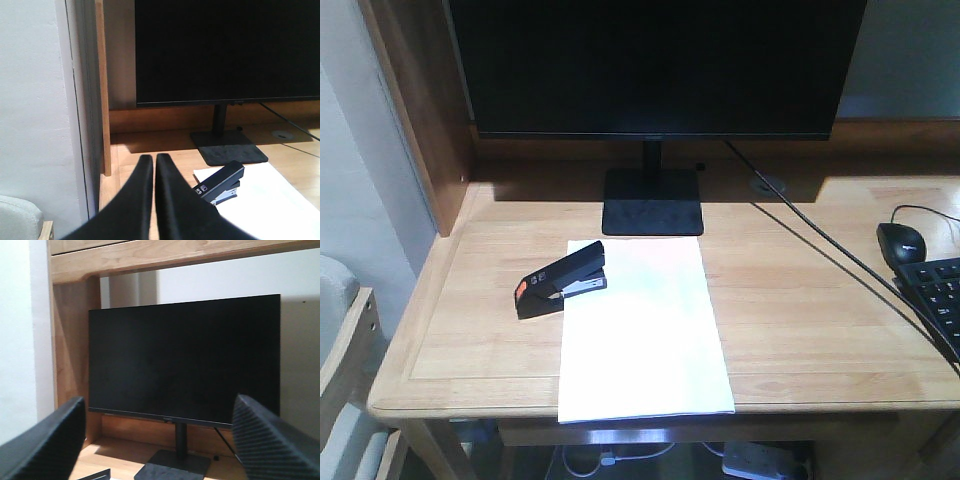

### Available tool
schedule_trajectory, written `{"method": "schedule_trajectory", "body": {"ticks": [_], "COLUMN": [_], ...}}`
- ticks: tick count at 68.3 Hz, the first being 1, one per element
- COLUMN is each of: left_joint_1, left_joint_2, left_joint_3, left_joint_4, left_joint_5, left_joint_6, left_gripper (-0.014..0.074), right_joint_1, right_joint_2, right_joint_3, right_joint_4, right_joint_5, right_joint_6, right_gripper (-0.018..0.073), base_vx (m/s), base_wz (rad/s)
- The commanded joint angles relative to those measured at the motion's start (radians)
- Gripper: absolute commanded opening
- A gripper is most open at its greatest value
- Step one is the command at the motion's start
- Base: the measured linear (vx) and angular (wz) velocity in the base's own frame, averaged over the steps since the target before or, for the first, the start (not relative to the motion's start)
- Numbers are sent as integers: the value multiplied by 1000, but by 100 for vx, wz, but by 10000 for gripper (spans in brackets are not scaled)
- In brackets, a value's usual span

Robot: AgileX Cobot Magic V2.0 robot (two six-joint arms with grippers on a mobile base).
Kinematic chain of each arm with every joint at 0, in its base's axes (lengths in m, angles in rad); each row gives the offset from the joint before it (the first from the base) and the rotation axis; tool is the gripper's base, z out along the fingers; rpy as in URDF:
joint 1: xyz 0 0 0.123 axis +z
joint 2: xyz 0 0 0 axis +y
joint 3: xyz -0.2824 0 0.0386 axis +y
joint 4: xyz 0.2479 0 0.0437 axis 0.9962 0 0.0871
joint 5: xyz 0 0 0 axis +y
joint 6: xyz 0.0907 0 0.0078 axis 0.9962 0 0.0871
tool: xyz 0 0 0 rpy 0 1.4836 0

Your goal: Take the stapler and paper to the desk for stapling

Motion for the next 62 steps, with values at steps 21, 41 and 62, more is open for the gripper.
{"method": "schedule_trajectory", "body": {"ticks": [21,41,62], "left_joint_1": [-3,-3,28], "left_joint_2": [12,12,-54], "left_joint_3": [-25,-25,-14], "left_joint_4": [-6,-6,-5], "left_joint_5": [-80,-80,-85], "left_joint_6": [0,0,26], "left_gripper": [-6,-6,-6], "right_joint_1": [-5,-5,-5], "right_joint_2": [12,12,12], "right_joint_3": [-26,-26,-26], "right_joint_4": [-61,-61,-61], "right_joint_5": [83,80,80], "right_joint_6": [-16,-15,-14], "right_gripper": [-13,-10,-10], "base_vx": [0,0,0], "base_wz": [0,0,0]}}
